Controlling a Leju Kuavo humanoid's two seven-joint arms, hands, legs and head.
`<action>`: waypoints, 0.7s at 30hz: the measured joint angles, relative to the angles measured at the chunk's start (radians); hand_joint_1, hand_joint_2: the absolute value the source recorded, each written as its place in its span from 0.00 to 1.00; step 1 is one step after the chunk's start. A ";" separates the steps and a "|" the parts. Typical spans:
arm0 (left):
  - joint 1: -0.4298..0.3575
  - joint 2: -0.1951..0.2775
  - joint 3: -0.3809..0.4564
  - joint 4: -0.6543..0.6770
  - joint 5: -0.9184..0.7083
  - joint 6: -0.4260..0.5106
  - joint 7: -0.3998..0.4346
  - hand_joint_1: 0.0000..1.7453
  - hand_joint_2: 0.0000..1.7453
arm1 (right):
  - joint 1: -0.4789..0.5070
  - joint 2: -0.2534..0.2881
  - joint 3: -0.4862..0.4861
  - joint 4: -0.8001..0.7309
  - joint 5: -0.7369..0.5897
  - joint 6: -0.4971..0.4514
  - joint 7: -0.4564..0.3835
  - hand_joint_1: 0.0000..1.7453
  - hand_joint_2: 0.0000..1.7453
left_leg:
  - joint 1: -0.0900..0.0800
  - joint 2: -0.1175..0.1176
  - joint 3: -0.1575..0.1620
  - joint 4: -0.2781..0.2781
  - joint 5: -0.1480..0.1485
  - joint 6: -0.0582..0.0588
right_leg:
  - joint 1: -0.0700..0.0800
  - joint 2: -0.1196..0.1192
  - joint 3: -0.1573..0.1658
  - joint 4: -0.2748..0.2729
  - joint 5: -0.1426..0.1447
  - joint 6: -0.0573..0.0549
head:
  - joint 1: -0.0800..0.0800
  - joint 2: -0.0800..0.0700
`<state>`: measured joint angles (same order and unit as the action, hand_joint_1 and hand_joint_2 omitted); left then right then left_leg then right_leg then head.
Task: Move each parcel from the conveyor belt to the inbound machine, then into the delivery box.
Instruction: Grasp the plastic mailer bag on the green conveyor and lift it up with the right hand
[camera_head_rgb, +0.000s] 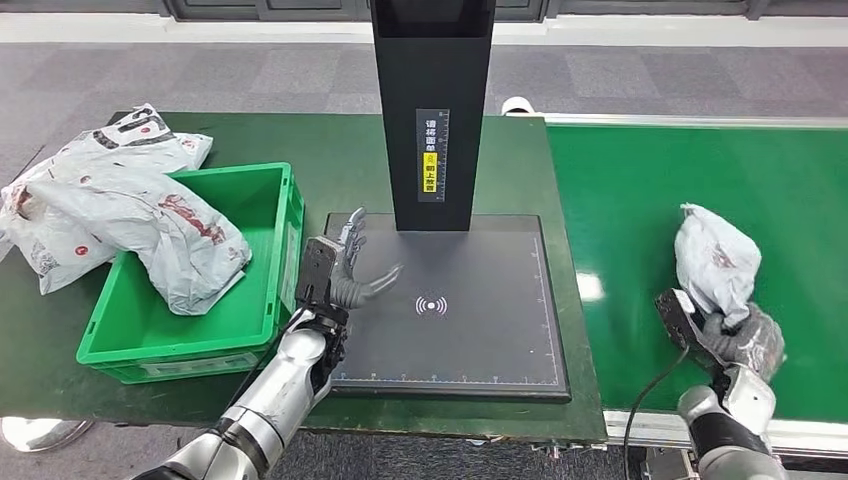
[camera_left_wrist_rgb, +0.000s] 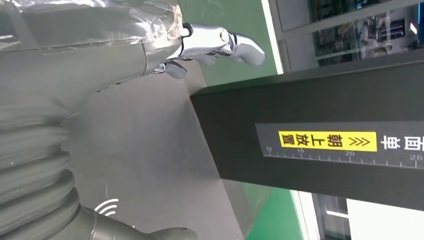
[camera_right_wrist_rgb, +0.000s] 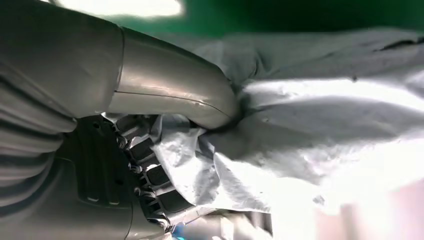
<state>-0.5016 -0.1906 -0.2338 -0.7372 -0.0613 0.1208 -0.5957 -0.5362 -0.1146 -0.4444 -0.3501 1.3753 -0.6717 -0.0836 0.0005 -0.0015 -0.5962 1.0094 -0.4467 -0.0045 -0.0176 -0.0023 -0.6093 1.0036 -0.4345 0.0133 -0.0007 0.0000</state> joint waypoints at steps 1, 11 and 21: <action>0.002 0.001 0.000 -0.005 0.000 0.002 0.001 0.00 1.00 | -0.002 0.012 0.000 -0.014 -0.009 -0.018 -0.022 1.00 1.00 | 0.000 0.000 0.000 0.000 0.000 0.000 | 0.000 0.000 0.000 0.000 0.000 0.000 | 0.000 0.000; 0.004 0.013 0.004 -0.025 -0.044 0.058 0.008 0.00 1.00 | 0.042 0.159 0.079 -0.260 -0.271 0.014 -0.346 1.00 1.00 | 0.001 -0.001 -0.001 0.000 0.001 0.000 | 0.001 -0.001 -0.001 0.000 0.000 -0.001 | 0.000 0.000; -0.023 0.040 0.030 -0.044 -0.092 0.065 -0.003 0.00 1.00 | 0.182 0.229 0.811 -0.614 -0.452 0.204 -0.186 1.00 1.00 | 0.003 0.001 -0.002 -0.001 0.002 -0.002 | 0.003 0.001 -0.003 0.001 -0.001 -0.002 | 0.000 0.000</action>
<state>-0.5246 -0.1507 -0.2043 -0.7816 -0.1532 0.1858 -0.5991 -0.3540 0.1144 0.3665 -0.9644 0.9236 -0.4678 -0.2700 0.0033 -0.0006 -0.5982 1.0085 -0.4444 -0.0061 -0.0149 -0.0017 -0.6128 1.0044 -0.4354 0.0111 -0.0009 0.0000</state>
